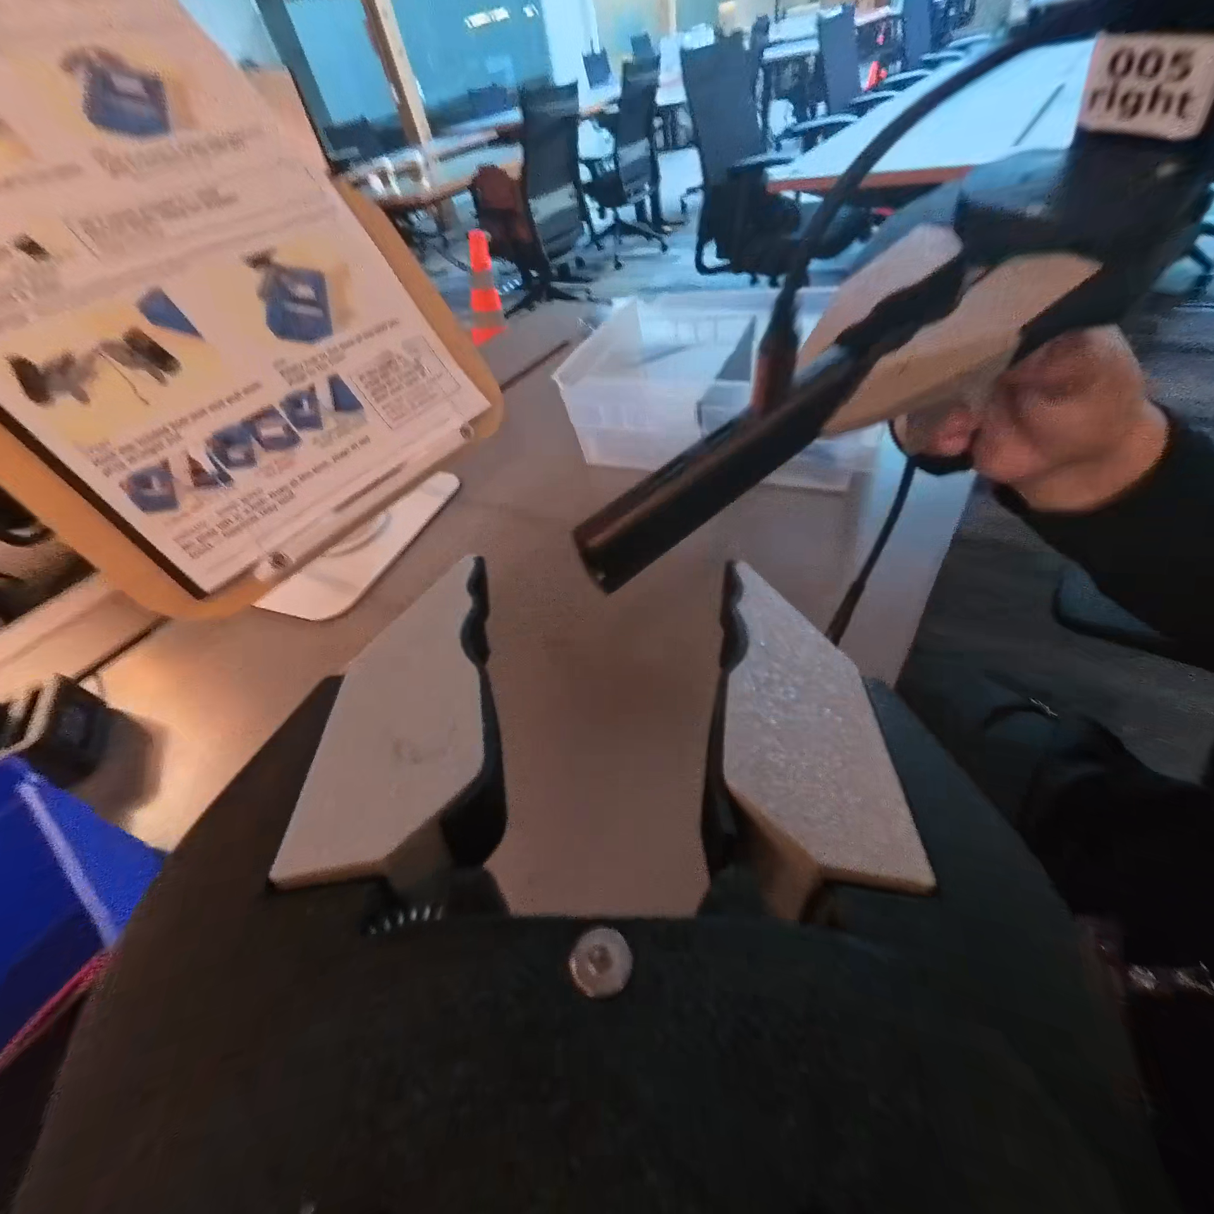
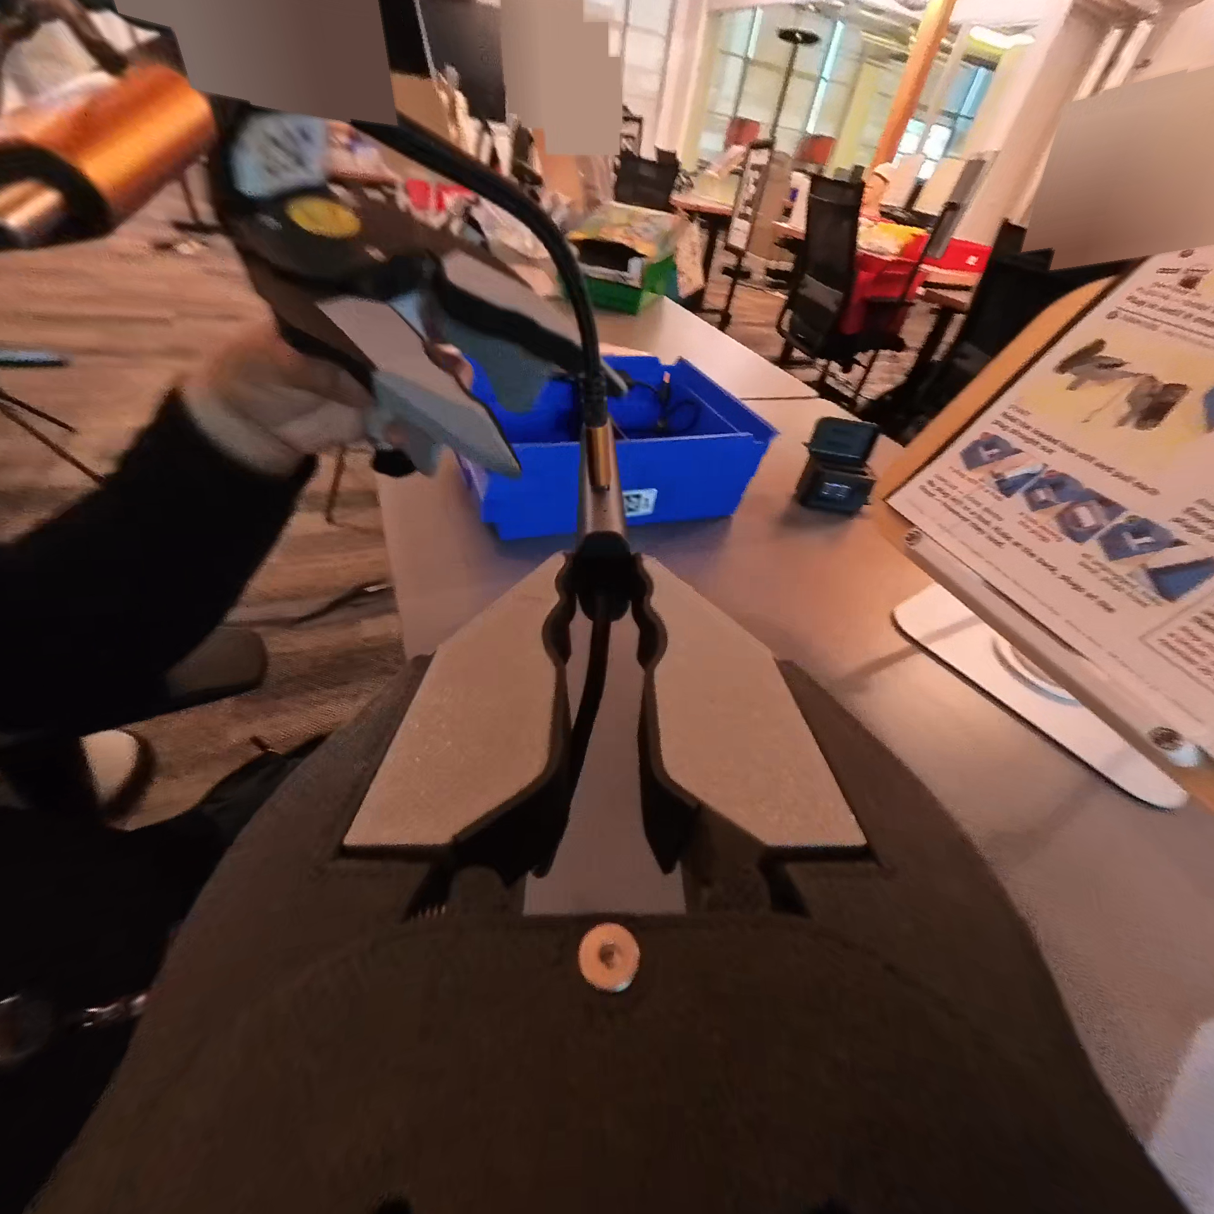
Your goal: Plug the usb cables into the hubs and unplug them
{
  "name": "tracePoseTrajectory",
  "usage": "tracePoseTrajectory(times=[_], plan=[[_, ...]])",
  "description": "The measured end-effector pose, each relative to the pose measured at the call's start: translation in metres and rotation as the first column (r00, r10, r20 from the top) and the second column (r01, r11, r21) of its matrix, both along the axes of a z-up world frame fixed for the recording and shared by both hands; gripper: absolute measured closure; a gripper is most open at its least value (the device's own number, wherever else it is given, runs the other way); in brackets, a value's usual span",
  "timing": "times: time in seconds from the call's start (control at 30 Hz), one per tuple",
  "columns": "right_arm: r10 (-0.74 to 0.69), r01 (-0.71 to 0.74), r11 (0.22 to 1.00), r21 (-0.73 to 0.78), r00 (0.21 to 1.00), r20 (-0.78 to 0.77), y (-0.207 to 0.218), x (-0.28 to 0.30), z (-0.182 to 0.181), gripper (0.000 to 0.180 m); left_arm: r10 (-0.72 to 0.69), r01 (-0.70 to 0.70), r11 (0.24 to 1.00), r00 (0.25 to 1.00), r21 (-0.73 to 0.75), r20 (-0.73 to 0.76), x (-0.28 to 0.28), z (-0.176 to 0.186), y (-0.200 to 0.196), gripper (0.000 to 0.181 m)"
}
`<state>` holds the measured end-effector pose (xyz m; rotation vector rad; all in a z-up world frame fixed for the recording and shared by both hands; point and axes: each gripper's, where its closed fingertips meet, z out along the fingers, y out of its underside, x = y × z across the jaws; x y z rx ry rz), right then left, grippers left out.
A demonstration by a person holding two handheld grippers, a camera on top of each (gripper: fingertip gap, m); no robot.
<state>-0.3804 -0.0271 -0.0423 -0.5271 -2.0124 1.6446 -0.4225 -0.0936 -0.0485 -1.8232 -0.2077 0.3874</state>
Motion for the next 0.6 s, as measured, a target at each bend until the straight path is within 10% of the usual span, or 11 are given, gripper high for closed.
tracePoseTrajectory(times=[0.23,0.6], plan=[[0.199,-0.196,0.977,-0.083,0.980,0.028,-0.014,0.020,0.004,0.166,-0.336,0.323,0.935,0.939,0.147,0.071,0.038,0.000,0.032,0.139],[0.353,-0.328,0.927,-0.181,0.927,0.124,-0.003,0.025,-0.004,0.166,-0.504,0.457,0.823,0.862,0.337,0.061,0.065,0.018,0.044,0.166]])
